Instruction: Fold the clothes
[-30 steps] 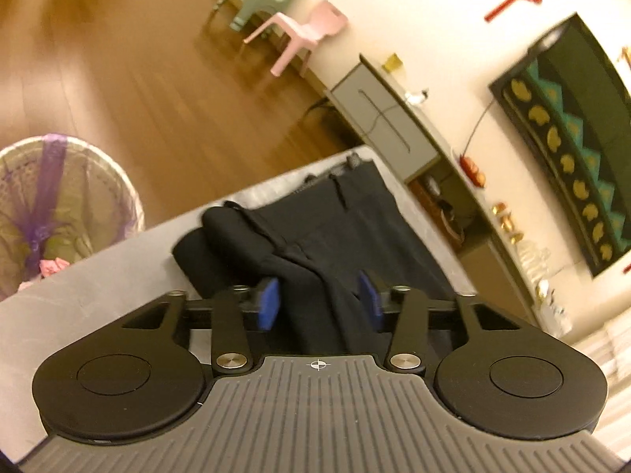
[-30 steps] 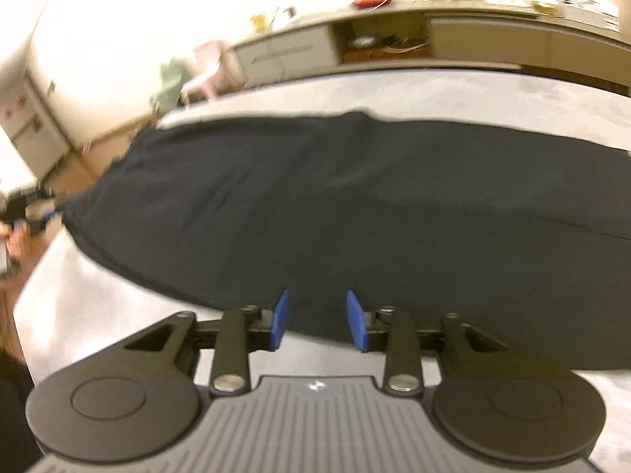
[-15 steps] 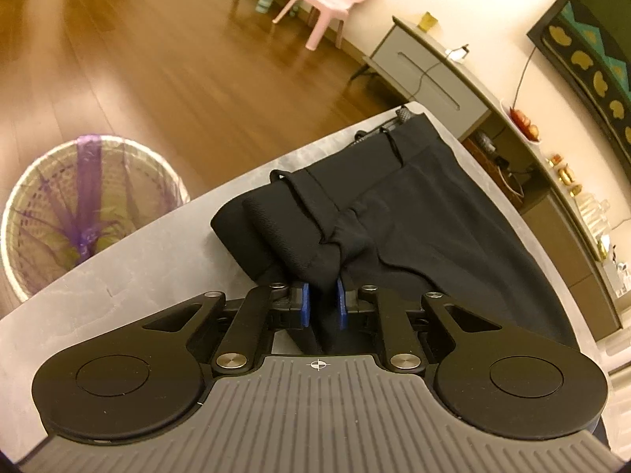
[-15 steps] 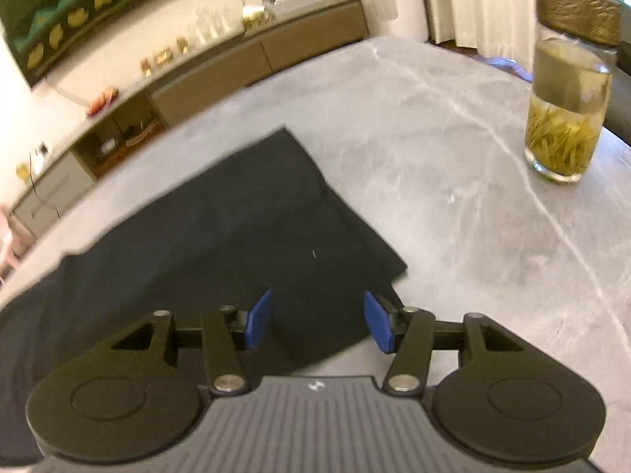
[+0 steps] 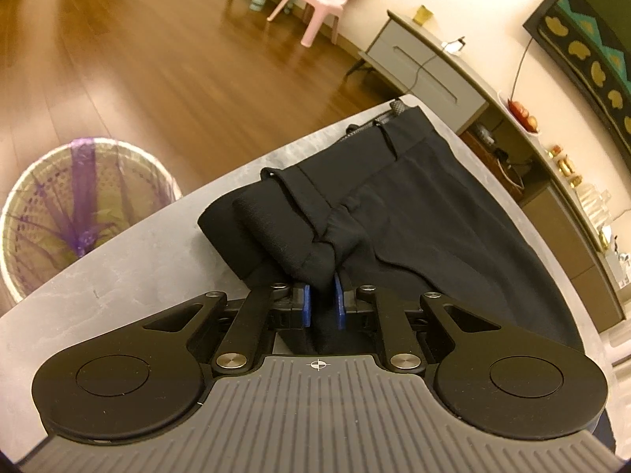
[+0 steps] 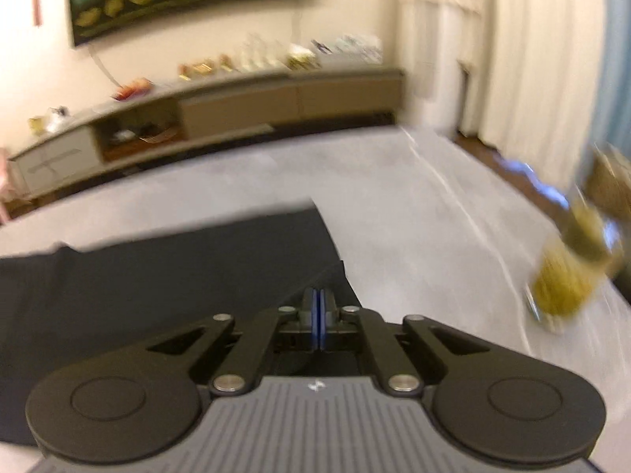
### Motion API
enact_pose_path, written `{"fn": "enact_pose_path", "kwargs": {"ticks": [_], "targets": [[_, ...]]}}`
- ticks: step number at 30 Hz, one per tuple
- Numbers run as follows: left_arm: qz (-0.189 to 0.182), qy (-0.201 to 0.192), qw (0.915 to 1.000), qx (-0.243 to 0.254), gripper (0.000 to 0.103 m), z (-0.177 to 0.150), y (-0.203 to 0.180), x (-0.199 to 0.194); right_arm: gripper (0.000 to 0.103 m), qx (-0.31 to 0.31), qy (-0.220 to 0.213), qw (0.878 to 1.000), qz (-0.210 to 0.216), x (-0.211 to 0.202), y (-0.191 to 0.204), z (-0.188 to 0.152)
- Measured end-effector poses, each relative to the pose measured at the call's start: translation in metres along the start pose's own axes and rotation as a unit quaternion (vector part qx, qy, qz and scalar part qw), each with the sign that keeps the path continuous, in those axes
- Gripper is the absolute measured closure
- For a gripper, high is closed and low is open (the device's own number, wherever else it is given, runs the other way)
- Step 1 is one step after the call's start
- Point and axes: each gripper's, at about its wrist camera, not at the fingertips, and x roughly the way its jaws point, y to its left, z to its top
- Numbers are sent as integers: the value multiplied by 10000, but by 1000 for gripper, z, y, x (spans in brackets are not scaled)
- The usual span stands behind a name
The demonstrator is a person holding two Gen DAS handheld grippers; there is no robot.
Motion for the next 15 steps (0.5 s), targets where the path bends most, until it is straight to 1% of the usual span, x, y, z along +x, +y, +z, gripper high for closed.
{"fn": "enact_pose_path", "kwargs": {"ticks": [1,3,4,5,6,7,8,10,11,15], "targets": [[-8,3,10000,2,96,0,0,0,102,-9,-279,9995,120,-7,1,10],[-14,2,10000,21,97,0,1,-1,102,-105,-1261,9905,536,-42,3,24],[-17,2,10000,30,97,-1,1,-1,102,-86,-1426,9878,625,-51,-1,22],[-20,1,10000,39,97,-1,2,-1,102,-52,-1479,9867,676,-56,-5,18],[-15,11,10000,43,97,-1,1,-1,102,71,-867,9949,506,-32,-14,8],[-9,21,10000,46,97,-1,0,-1,102,195,-252,9989,333,-9,-22,-2],[-4,30,10000,50,97,-1,-1,0,102,337,336,9987,180,13,-31,-12],[28,29,9999,106,96,-1,-4,0,102,803,1093,9907,132,44,-50,-32],[33,27,9999,133,96,-1,-4,0,102,727,1036,9918,162,44,-51,-33],[34,29,9998,194,97,0,-3,1,102,574,1079,9925,85,45,-50,-32]]}}
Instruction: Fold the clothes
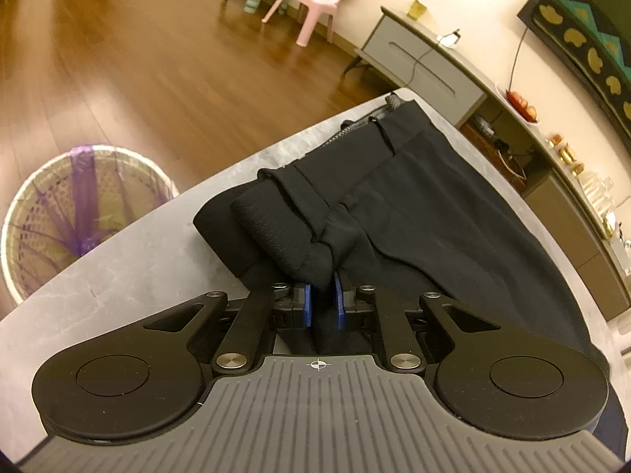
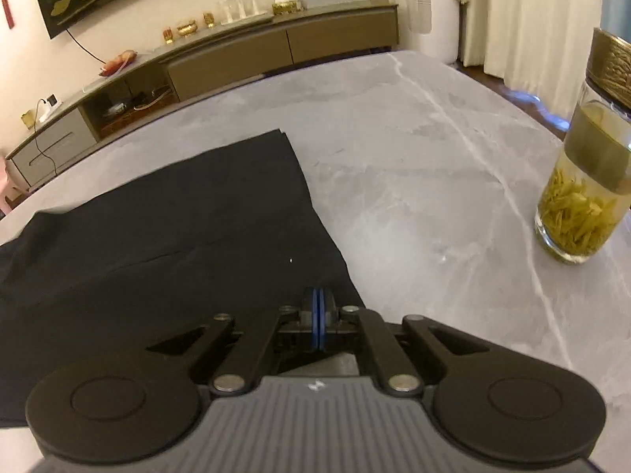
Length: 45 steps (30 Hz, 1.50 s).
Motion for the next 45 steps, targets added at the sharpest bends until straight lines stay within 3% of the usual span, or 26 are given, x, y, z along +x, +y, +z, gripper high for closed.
{"fn": "enact_pose_path", "kwargs": {"ticks": [5,7,12,16,18,22,25,26,27,29,31,33,36,38,39,41,42,43,45], "targets": [[-146,38,9998,-119,96,1,7,-3,102,-299,9,9993,-230,2,10,1],[-220,-31,9995,-236,89,4,14,-7,102,-467,-3,9983,-355,1,17,-2],[-715,-338,9941,-741,89,16,42,-24,102,-726,-38,9955,-609,-1,28,-4],[-651,-713,9884,-1170,90,18,59,-43,101,-793,-53,9942,-730,0,32,-4],[-714,-788,9879,-1130,90,19,58,-51,101,-822,-70,9936,-767,1,34,-5],[-1092,-516,9917,-436,83,11,34,-47,97,-717,-68,9942,-793,1,33,-5],[-585,-186,9979,-225,83,8,28,-24,97,-783,-88,9934,-835,2,35,-6],[-321,-107,9989,-338,90,9,34,-17,97,-853,-95,9927,-851,2,36,-7],[-227,-74,9984,-516,99,9,41,-13,98,-884,-96,9924,-853,1,35,-7],[-389,-73,9951,-911,98,12,53,-14,98,-901,-97,9919,-888,1,32,-6],[-325,-297,9950,-898,91,15,51,-26,95,-951,-114,9903,-1009,3,31,-6],[-206,-563,9943,-882,76,17,49,-40,95,-944,-100,9902,-1024,3,31,-4],[-264,-870,9909,-995,73,22,57,-59,91,-994,-107,9887,-1120,3,33,-4],[-221,-894,9940,-599,71,19,41,-56,85,-813,-362,9869,-1346,-4,33,-3],[-199,-905,9949,-400,71,18,32,-55,83,-757,-745,9845,-1398,-17,37,-2],[-155,-927,9956,-3,70,15,16,-52,77,-790,-1302,9825,-1076,-42,51,-3],[-132,-938,9953,201,70,14,8,-51,64,-846,-1395,9833,-811,-48,59,-4],[-70,-983,9928,678,70,7,-9,-49,58,-997,-1357,9843,-524,-49,69,-7],[53,-1063,9810,1623,70,-8,-44,-44,58,-1301,-1148,9848,-79,-43,90,-14]]}}
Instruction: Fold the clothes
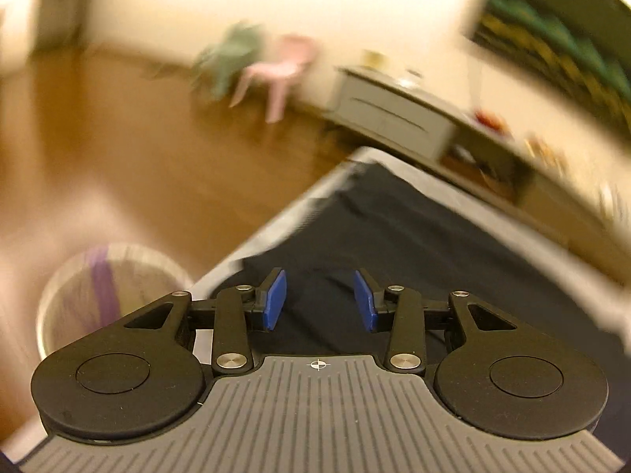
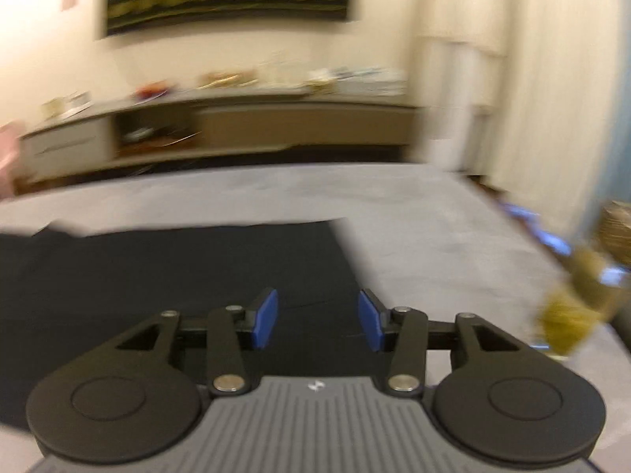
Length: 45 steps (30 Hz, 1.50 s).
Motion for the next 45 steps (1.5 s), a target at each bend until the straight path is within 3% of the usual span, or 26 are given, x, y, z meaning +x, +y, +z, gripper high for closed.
{"fn": "enact_pose_path", "kwargs": {"ticks": [3,6,7,14,17,19,21,22,23,24,25,27,29,32,34,36,38,41,43,45], "targets": [[5,418,9982,441,71,-9,-24,19,58,-160,444,9987,194,28,15,-7],[239,1013,9934,484,75,-20,-24,44,55,-200,762,9964,308,49,13,-12],[265,1040,9928,532,75,-20,-25,44,50,-212,809,9958,377,51,9,-13],[377,1301,9880,745,74,-38,-27,24,49,-391,1196,9908,495,30,-11,-27],[214,1447,9869,679,71,-47,-21,8,46,-386,1380,9884,499,15,-24,-35],[256,1355,9893,478,72,-46,-10,3,32,-280,1483,9875,460,10,-34,-39],[283,1167,9927,-57,73,-42,13,-6,28,-68,1549,9872,378,9,-44,-40],[246,1057,9926,-550,73,-39,29,-13,31,-3,1520,9881,238,9,-46,-39],[208,944,9898,-1042,72,-37,45,-20,37,-41,1428,9897,-11,7,-45,-38],[147,849,9843,-1539,69,-38,62,-24,53,-86,1318,9909,-245,4,-43,-36],[83,754,9762,-2031,64,-40,78,-28,56,-168,1106,9929,-395,-4,-35,-32],[-307,770,9509,-2980,61,-49,106,-22,56,-337,677,9949,-668,-20,-17,-25],[-902,832,9314,-3427,53,-57,116,-9,55,-522,309,9964,-599,-35,13,-20],[-999,761,9235,-3625,49,-59,120,1,55,-806,-36,9966,-153,-55,78,-22],[-1016,685,9185,-3759,44,-59,124,6,54,-1264,-157,9909,432,-73,140,-31],[-1108,648,9139,-3851,44,-57,128,11,48,-1888,-275,9751,1125,-94,214,-44],[-1203,676,9130,-3838,45,-53,133,17,47,-2625,-418,9476,1770,-116,291,-60],[-1296,739,9149,-3750,48,-46,137,27,33,-3594,-747,8939,2573,-148,408,-80],[-1433,777,9154,-3681,48,-43,139,32,22,-4112,-1000,8567,2950,-164,481,-90],[-1522,824,9173,-3586,48,-40,141,35,19,-4543,-1164,8236,3191,-171,548,-101]]}}
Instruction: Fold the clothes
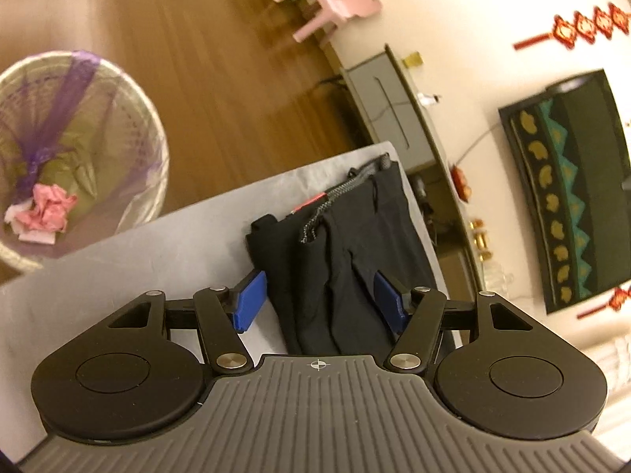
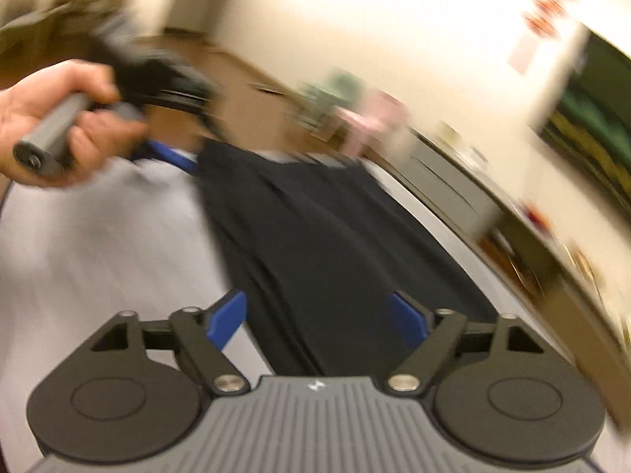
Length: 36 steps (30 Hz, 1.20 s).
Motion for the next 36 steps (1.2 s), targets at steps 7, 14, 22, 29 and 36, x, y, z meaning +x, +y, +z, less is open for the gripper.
{"fn": "enact_pose_path", "kwargs": {"ticks": [7,14,22,29,36], "targets": [[-373,299,9988,127,48,14,7,7,21,-678,240,9962,495,100,76,72],[-660,208,9975,130,45,19,4,2,94,-113,481,9971,582,124,64,85],[-641,-174,9977,90,23,12,0,-7,100,381,-51,9983,439,87,45,91],[-299,430,9955,794,87,-3,-23,42,100,170,103,9952,960,75,50,75],[138,315,9917,1237,95,-4,-36,32,54,967,510,9794,1697,42,-29,55]]}}
